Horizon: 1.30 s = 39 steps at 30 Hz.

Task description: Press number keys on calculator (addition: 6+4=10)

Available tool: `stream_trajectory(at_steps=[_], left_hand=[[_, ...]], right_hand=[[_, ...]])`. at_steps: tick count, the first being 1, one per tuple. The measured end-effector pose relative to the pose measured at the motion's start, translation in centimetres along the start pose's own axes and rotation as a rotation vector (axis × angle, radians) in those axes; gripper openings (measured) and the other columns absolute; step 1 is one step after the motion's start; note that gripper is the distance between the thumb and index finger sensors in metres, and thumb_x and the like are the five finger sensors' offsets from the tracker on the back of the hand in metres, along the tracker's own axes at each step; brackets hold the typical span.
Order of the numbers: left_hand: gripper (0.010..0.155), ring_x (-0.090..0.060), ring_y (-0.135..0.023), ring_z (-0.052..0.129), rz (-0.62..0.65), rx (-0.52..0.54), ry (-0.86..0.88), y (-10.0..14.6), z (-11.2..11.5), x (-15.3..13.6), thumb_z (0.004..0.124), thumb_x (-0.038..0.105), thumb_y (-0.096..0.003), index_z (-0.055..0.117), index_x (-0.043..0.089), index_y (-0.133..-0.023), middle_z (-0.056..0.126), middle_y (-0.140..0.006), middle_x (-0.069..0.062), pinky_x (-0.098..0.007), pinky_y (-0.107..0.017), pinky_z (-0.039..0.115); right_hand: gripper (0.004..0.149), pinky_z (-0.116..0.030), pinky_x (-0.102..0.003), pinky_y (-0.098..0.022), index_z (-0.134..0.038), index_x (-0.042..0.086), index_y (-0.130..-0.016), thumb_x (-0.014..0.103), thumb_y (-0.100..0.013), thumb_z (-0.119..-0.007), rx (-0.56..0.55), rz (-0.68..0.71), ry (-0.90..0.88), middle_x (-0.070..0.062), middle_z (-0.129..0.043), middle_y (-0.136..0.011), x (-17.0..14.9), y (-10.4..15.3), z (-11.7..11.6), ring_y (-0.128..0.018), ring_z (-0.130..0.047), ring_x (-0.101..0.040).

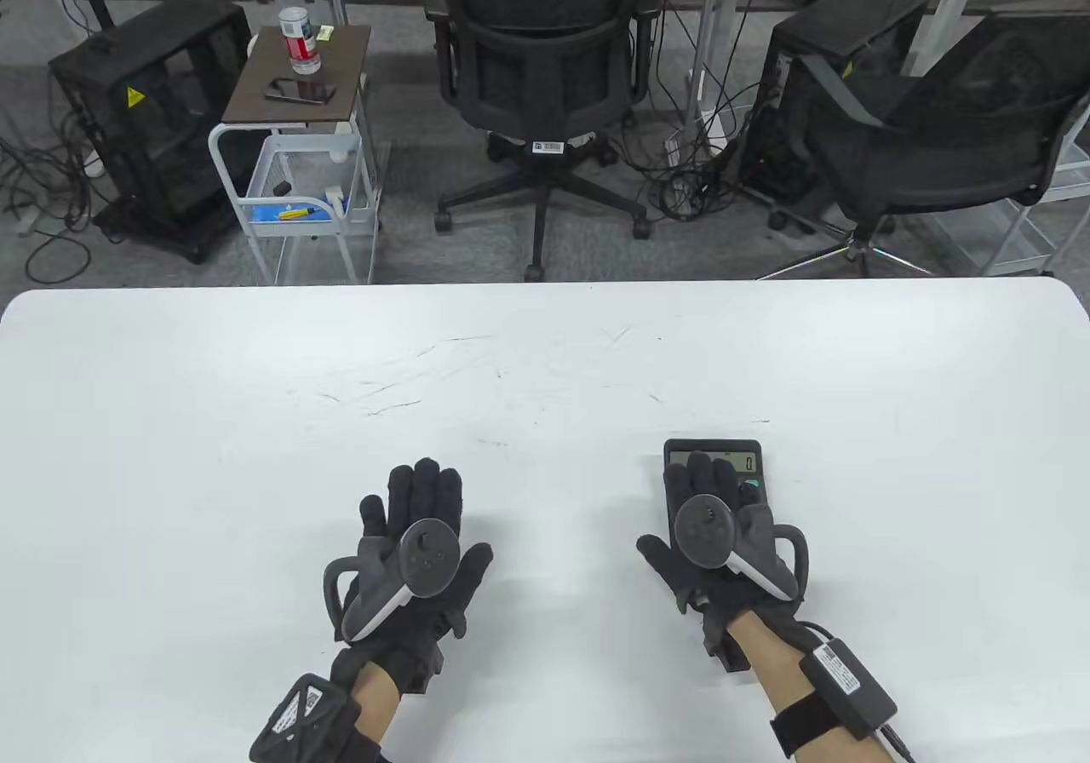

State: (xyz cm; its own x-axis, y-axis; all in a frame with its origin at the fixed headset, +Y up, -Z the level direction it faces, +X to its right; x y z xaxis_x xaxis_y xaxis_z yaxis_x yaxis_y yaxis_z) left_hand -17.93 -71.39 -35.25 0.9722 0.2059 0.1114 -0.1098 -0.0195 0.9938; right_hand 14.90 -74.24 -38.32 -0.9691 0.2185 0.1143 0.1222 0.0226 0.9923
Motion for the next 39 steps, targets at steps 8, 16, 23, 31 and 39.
stream_trajectory(at_steps=[8,16,23,31,39], left_hand=[[0.085,-0.025,-0.114,0.011,-0.009,-0.019,-0.005,-0.1,0.1,0.1,0.067,0.064,-0.0438,0.021,0.031,-0.108,0.015,-0.121,0.007,-0.056,-0.079,0.014],[0.085,-0.025,-0.114,0.012,-0.008,-0.042,0.002,-0.1,0.5,0.2,0.067,0.064,-0.0439,0.022,0.031,-0.108,0.015,-0.121,0.006,-0.057,-0.079,0.014],[0.085,-0.025,-0.114,0.012,-0.001,-0.054,0.011,-0.3,0.6,0.4,0.067,0.063,-0.0441,0.023,0.031,-0.108,0.015,-0.121,0.006,-0.057,-0.079,0.014],[0.084,-0.025,-0.114,0.011,-0.005,-0.072,0.01,-0.3,1.1,0.5,0.067,0.063,-0.0442,0.023,0.031,-0.108,0.016,-0.121,0.006,-0.057,-0.079,0.014],[0.084,-0.025,-0.113,0.011,-0.012,-0.079,0.002,-0.2,1.1,0.4,0.067,0.063,-0.0444,0.023,0.031,-0.108,0.015,-0.121,0.006,-0.057,-0.079,0.014]], right_hand=[[0.089,-0.028,-0.061,-0.072,-0.023,0.027,-0.108,0.067,-0.04,-0.065,0.009,-0.011,0.002,-0.013,-0.02,-0.118,-0.1,0.1,0.1,-0.106,-0.023,-0.044],[0.093,-0.032,-0.069,-0.071,-0.023,0.029,-0.108,0.071,-0.038,-0.068,-0.016,-0.06,0.035,-0.012,-0.021,-0.119,-0.7,-0.2,0.3,-0.106,-0.025,-0.048],[0.099,-0.037,-0.075,-0.068,-0.019,0.037,-0.108,0.077,-0.035,-0.073,0.0,-0.207,0.021,-0.012,-0.015,-0.119,-2.8,-2.5,-0.2,-0.101,-0.029,-0.063],[0.104,-0.046,-0.079,-0.064,-0.012,0.042,-0.106,0.081,-0.033,-0.075,0.192,-0.358,0.04,-0.016,-0.002,-0.116,-3.7,-5.4,-2.1,-0.095,-0.032,-0.072],[0.104,-0.063,-0.076,-0.063,-0.018,0.043,-0.106,0.08,-0.032,-0.08,0.114,-0.357,0.092,-0.018,-0.011,-0.117,-3.4,-5.5,-2.0,-0.093,-0.051,-0.074]])
Point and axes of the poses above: the tracker on the back of each hand, its own x axis roughly to the thumb side, its own y axis roughly from the fingertips to the wrist, z = x × y, the point moved 2 cm from there along -y, roughly from the wrist to the fingertips
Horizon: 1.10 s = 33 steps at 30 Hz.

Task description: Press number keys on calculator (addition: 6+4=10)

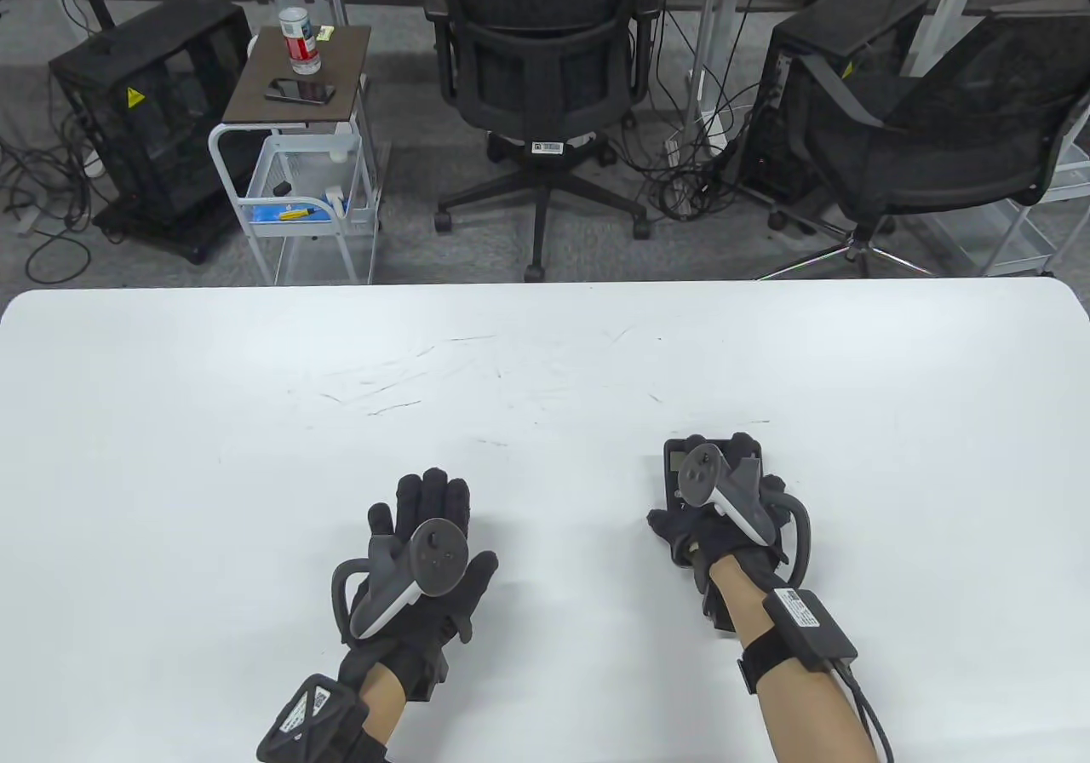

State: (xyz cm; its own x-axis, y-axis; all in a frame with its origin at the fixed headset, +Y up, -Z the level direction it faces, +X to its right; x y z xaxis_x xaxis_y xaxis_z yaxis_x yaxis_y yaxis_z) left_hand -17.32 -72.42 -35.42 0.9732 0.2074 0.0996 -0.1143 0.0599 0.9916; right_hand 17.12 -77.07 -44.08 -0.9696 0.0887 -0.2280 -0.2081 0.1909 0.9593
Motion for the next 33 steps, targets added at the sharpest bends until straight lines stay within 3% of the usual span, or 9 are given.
stream_trajectory(at_steps=[8,14,20,25,33], left_hand=[[0.084,-0.025,-0.114,0.011,-0.002,-0.002,0.011,-0.1,0.1,-0.1,0.067,0.063,-0.0443,0.023,0.031,-0.109,0.015,-0.121,0.006,-0.057,-0.079,0.013],[0.084,-0.025,-0.113,0.011,-0.002,0.006,0.008,0.0,-0.1,-0.1,0.067,0.063,-0.0444,0.023,0.031,-0.108,0.015,-0.121,0.006,-0.057,-0.079,0.014],[0.084,-0.026,-0.113,0.012,-0.002,0.009,0.008,0.0,-0.1,-0.1,0.067,0.063,-0.0444,0.023,0.031,-0.109,0.016,-0.121,0.006,-0.057,-0.079,0.014],[0.084,-0.026,-0.113,0.012,-0.001,0.014,0.021,0.0,-0.2,-0.3,0.067,0.063,-0.0442,0.024,0.031,-0.109,0.016,-0.121,0.006,-0.057,-0.079,0.014],[0.084,-0.026,-0.113,0.011,-0.007,0.01,0.03,0.0,-0.2,-0.5,0.067,0.063,-0.0447,0.024,0.031,-0.109,0.016,-0.121,0.006,-0.057,-0.079,0.014]], right_hand=[[0.105,-0.07,-0.08,-0.057,-0.024,0.039,-0.108,0.078,-0.031,-0.084,-0.036,0.013,-0.049,-0.024,-0.02,-0.117,2.1,0.6,0.9,-0.087,-0.059,-0.078],[0.105,-0.069,-0.08,-0.057,-0.022,0.038,-0.108,0.078,-0.033,-0.083,-0.081,0.092,-0.037,-0.025,-0.018,-0.116,9.0,3.5,1.8,-0.087,-0.058,-0.078],[0.105,-0.069,-0.08,-0.056,-0.022,0.037,-0.108,0.078,-0.033,-0.082,-0.068,0.115,0.004,-0.025,-0.018,-0.116,14.9,4.7,0.4,-0.086,-0.058,-0.078],[0.104,-0.07,-0.079,-0.056,-0.022,0.037,-0.108,0.078,-0.034,-0.082,-0.039,0.102,0.028,-0.025,-0.019,-0.116,17.0,4.4,-1.1,-0.086,-0.059,-0.078],[0.105,-0.07,-0.077,-0.057,-0.019,0.037,-0.108,0.079,-0.034,-0.08,-0.027,0.101,0.042,-0.025,-0.017,-0.116,17.5,4.0,-1.8,-0.086,-0.059,-0.077]])
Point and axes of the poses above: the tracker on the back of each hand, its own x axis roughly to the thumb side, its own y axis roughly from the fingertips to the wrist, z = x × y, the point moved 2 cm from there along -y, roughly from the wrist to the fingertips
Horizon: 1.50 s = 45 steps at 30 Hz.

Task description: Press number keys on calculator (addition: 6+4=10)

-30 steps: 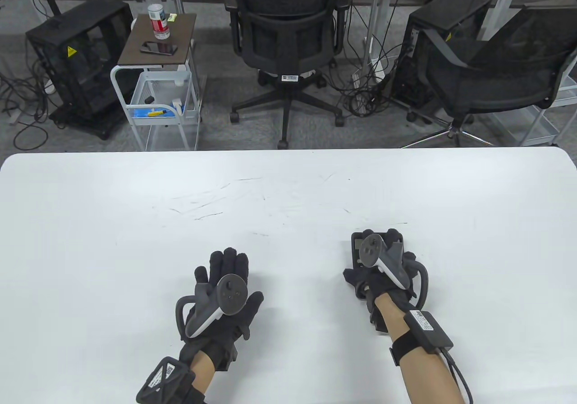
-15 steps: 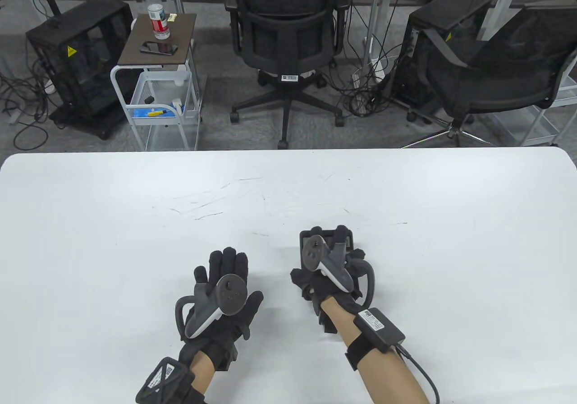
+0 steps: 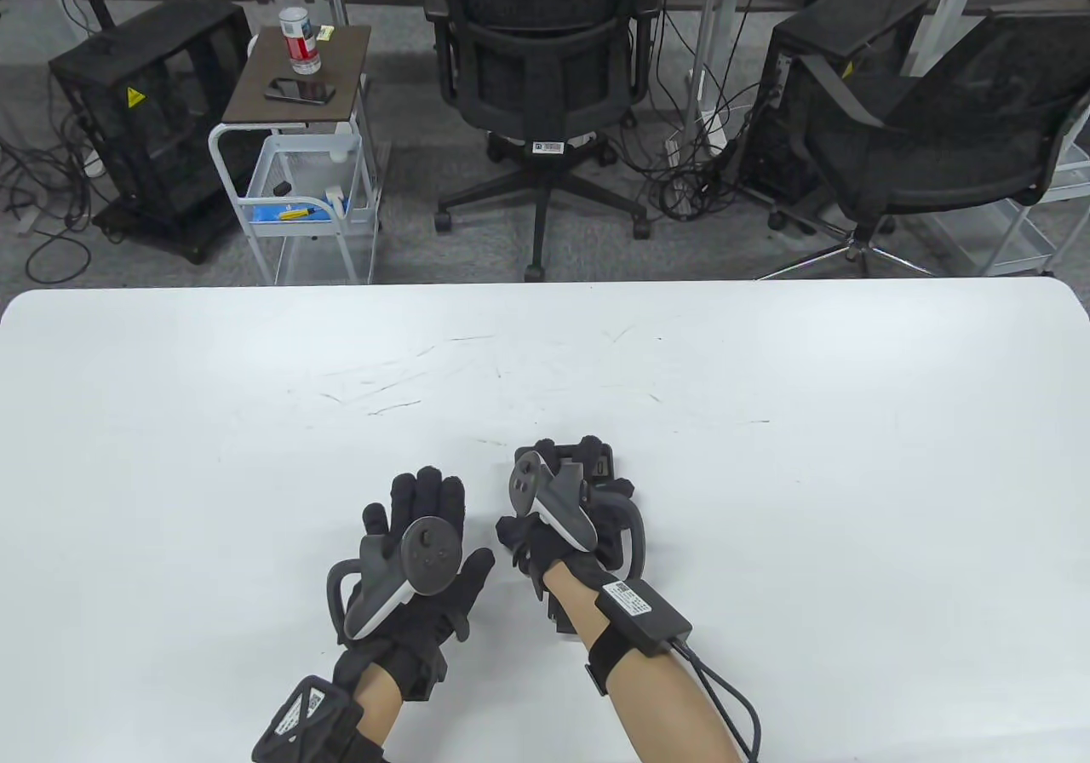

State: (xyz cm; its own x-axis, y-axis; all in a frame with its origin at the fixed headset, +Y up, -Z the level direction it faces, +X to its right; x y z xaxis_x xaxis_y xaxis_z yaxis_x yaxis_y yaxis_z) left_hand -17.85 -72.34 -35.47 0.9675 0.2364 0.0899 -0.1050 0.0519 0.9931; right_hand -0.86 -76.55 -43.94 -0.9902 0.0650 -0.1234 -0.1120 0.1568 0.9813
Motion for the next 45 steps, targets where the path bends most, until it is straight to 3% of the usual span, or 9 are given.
stream_trajectory(at_steps=[7,10,17,24,36,45], left_hand=[[0.084,-0.026,-0.113,0.011,0.001,0.001,-0.011,0.0,0.1,0.1,0.067,0.063,-0.0445,0.024,0.031,-0.109,0.016,-0.121,0.006,-0.057,-0.079,0.014],[0.084,-0.026,-0.113,0.011,0.003,0.001,-0.01,0.0,0.1,0.1,0.067,0.063,-0.0445,0.024,0.031,-0.109,0.016,-0.121,0.006,-0.057,-0.079,0.014],[0.083,-0.026,-0.113,0.012,0.004,-0.003,-0.02,0.0,0.2,0.1,0.067,0.063,-0.0446,0.025,0.031,-0.109,0.016,-0.121,0.006,-0.057,-0.079,0.014],[0.083,-0.026,-0.113,0.012,0.01,-0.013,-0.025,0.0,0.4,0.3,0.067,0.063,-0.0447,0.026,0.031,-0.109,0.016,-0.121,0.005,-0.057,-0.079,0.014],[0.083,-0.026,-0.113,0.011,0.009,-0.03,-0.026,-0.1,0.8,0.4,0.067,0.063,-0.0447,0.026,0.031,-0.109,0.016,-0.121,0.006,-0.057,-0.079,0.014],[0.083,-0.026,-0.113,0.012,0.008,-0.035,-0.035,-0.1,0.9,0.5,0.067,0.063,-0.0448,0.026,0.031,-0.109,0.016,-0.121,0.006,-0.057,-0.079,0.014]], right_hand=[[0.105,-0.066,-0.077,-0.058,-0.015,0.036,-0.107,0.079,-0.035,-0.079,0.038,-0.002,-0.007,-0.024,-0.012,-0.115,-0.1,0.2,-0.1,-0.088,-0.053,-0.077],[0.104,-0.063,-0.078,-0.059,-0.013,0.034,-0.107,0.08,-0.036,-0.073,0.063,0.021,-0.043,-0.024,-0.009,-0.114,-0.7,0.6,0.2,-0.09,-0.046,-0.076],[0.099,-0.051,-0.076,-0.066,-0.019,0.035,-0.108,0.076,-0.036,-0.074,0.004,0.144,-0.135,-0.021,-0.013,-0.116,-4.8,2.9,1.5,-0.097,-0.034,-0.068],[0.091,-0.044,-0.074,-0.068,-0.031,0.036,-0.109,0.071,-0.037,-0.076,0.05,0.287,-0.158,-0.019,-0.016,-0.117,-8.0,5.3,1.4,-0.101,-0.029,-0.06],[0.082,-0.04,-0.074,-0.07,-0.042,0.042,-0.107,0.07,-0.038,-0.074,0.073,0.323,-0.082,-0.016,-0.016,-0.118,-7.4,5.7,-0.6,-0.104,-0.026,-0.056],[0.08,-0.039,-0.074,-0.069,-0.039,0.044,-0.107,0.068,-0.039,-0.075,0.105,0.311,-0.077,-0.015,-0.019,-0.119,-7.6,5.3,-0.9,-0.104,-0.027,-0.055]])
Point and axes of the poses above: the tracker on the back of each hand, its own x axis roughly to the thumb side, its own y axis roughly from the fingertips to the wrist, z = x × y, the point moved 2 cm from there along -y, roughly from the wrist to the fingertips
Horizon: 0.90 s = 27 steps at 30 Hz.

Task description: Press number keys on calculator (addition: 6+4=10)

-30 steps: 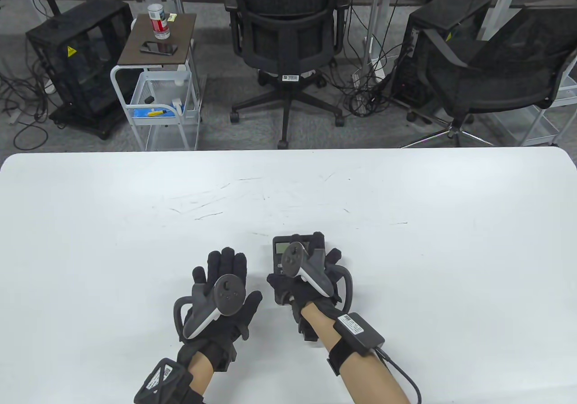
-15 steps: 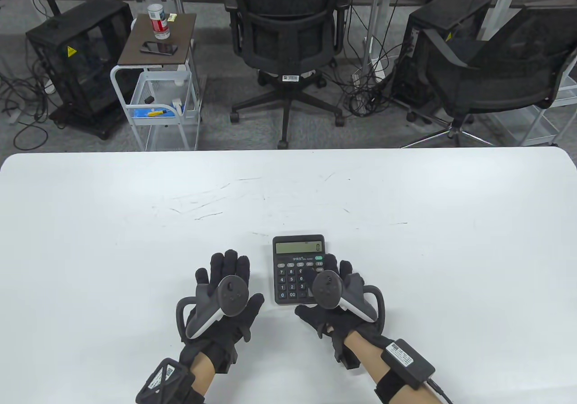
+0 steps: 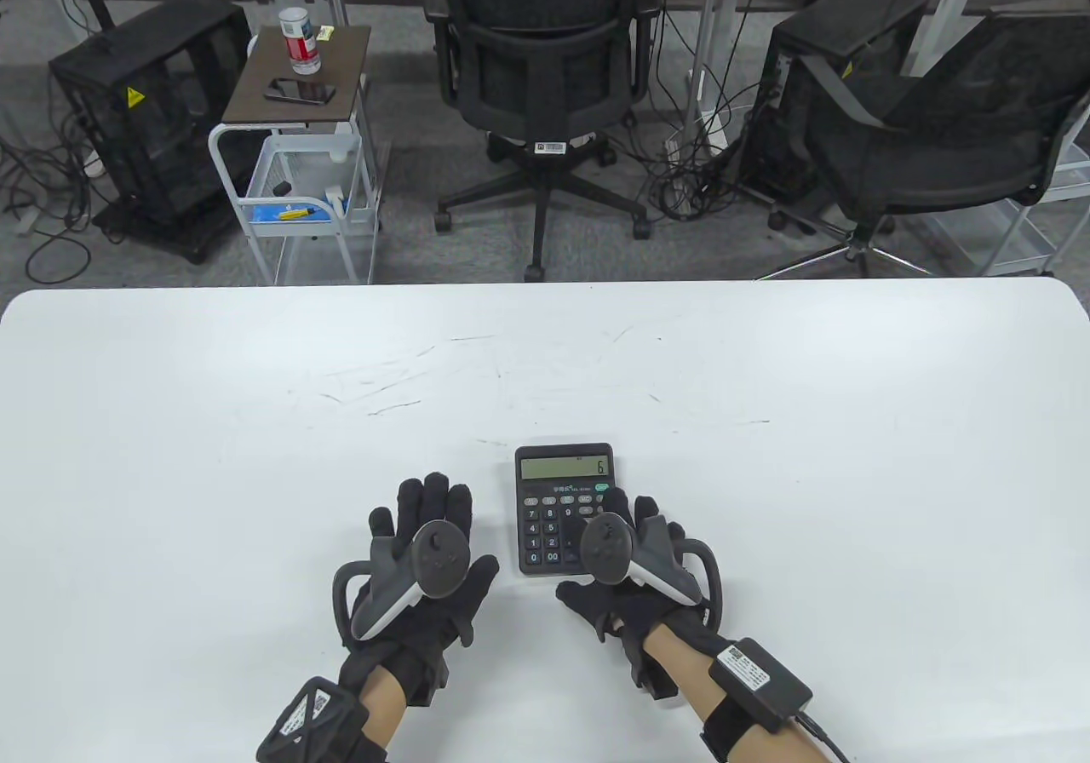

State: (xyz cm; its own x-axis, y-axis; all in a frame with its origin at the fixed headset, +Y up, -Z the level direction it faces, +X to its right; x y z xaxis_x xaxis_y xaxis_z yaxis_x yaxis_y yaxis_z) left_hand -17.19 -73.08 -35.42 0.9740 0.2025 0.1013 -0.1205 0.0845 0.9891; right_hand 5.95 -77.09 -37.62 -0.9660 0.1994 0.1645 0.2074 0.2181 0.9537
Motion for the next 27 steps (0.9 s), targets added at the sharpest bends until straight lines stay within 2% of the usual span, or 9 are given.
stream_trajectory(at_steps=[3,6,15,27], left_hand=[[0.083,-0.027,-0.113,0.012,0.001,0.001,-0.002,0.0,0.0,0.0,0.067,0.063,-0.0448,0.026,0.031,-0.109,0.016,-0.121,0.006,-0.057,-0.079,0.014],[0.083,-0.027,-0.113,0.012,0.002,0.001,-0.003,0.0,0.0,0.0,0.067,0.063,-0.0449,0.026,0.031,-0.109,0.016,-0.121,0.006,-0.057,-0.079,0.014],[0.083,-0.027,-0.113,0.012,0.002,-0.002,-0.006,0.0,0.1,0.1,0.067,0.063,-0.0449,0.026,0.031,-0.109,0.016,-0.121,0.006,-0.057,-0.079,0.014],[0.083,-0.027,-0.113,0.011,0.0,-0.007,-0.01,0.0,0.1,0.1,0.067,0.063,-0.0449,0.026,0.031,-0.109,0.016,-0.121,0.005,-0.057,-0.079,0.014]], right_hand=[[0.081,-0.038,-0.074,-0.069,-0.038,0.043,-0.107,0.068,-0.039,-0.074,0.016,0.013,-0.012,-0.015,-0.015,-0.118,-0.1,0.1,0.0,-0.104,-0.025,-0.055],[0.084,-0.039,-0.074,-0.069,-0.033,0.042,-0.107,0.069,-0.038,-0.073,-0.018,0.026,-0.021,-0.015,-0.016,-0.118,-0.3,0.4,0.4,-0.104,-0.027,-0.055],[0.076,-0.039,-0.075,-0.069,-0.047,0.041,-0.107,0.066,-0.04,-0.075,0.034,0.036,-0.033,-0.015,-0.021,-0.119,-1.2,2.1,1.5,-0.104,-0.027,-0.055],[0.071,-0.039,-0.075,-0.069,-0.055,0.04,-0.105,0.063,-0.04,-0.076,0.061,0.032,-0.022,-0.014,-0.026,-0.119,-1.5,2.0,1.1,-0.104,-0.028,-0.055]])
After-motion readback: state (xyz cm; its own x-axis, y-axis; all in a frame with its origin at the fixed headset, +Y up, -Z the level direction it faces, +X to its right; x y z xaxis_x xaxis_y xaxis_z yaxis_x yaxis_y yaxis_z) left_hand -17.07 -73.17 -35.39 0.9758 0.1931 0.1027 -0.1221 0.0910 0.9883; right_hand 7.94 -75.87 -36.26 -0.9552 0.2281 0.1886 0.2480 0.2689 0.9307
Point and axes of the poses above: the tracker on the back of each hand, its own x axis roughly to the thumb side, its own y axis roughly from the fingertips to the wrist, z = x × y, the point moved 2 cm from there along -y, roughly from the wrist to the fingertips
